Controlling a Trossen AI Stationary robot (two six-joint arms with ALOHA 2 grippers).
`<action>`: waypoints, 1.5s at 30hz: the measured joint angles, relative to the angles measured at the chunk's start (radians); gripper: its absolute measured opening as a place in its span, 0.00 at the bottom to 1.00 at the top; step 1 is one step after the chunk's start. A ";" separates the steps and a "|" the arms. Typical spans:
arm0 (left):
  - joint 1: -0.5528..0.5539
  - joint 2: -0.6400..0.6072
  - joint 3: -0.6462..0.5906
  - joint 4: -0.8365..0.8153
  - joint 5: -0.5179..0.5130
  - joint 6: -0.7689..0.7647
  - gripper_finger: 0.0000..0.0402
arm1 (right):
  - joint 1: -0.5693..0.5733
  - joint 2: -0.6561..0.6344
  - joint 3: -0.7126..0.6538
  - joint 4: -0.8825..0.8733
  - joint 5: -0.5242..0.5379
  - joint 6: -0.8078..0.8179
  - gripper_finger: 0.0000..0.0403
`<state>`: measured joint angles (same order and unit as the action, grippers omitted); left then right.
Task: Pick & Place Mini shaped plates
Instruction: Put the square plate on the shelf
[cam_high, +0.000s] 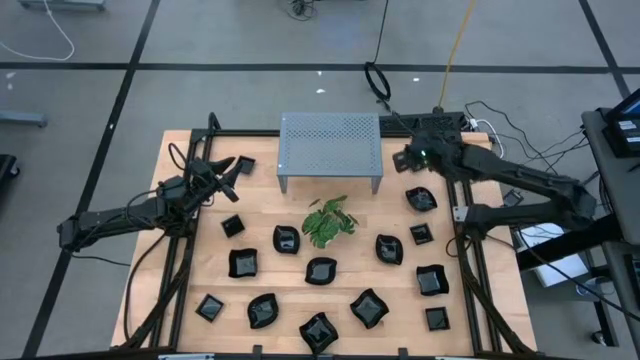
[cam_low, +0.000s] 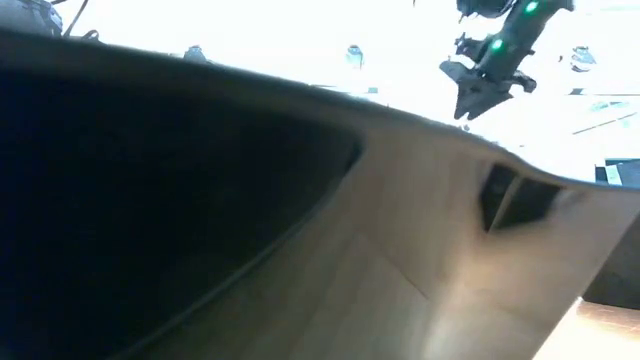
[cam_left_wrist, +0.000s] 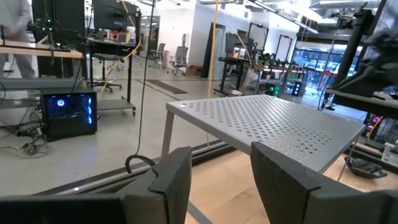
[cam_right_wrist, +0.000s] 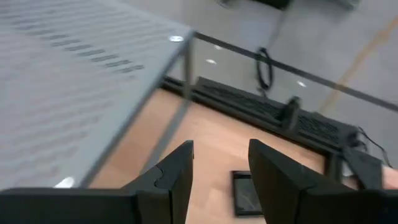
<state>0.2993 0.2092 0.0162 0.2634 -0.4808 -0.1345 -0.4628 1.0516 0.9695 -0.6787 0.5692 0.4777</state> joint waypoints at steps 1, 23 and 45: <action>0.000 0.000 0.000 0.000 0.000 0.000 0.42 | -0.030 0.024 0.006 -0.003 -0.015 0.000 0.35; 0.000 0.000 0.000 0.000 0.000 0.000 0.42 | -0.317 0.311 -0.106 0.024 -0.387 0.070 0.35; 0.000 0.000 0.000 0.000 0.000 0.000 0.42 | -0.323 0.410 -0.266 0.311 -0.264 -0.137 0.33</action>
<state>0.2996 0.2092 0.0162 0.2634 -0.4808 -0.1345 -0.7856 1.4620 0.7036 -0.3677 0.3051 0.3409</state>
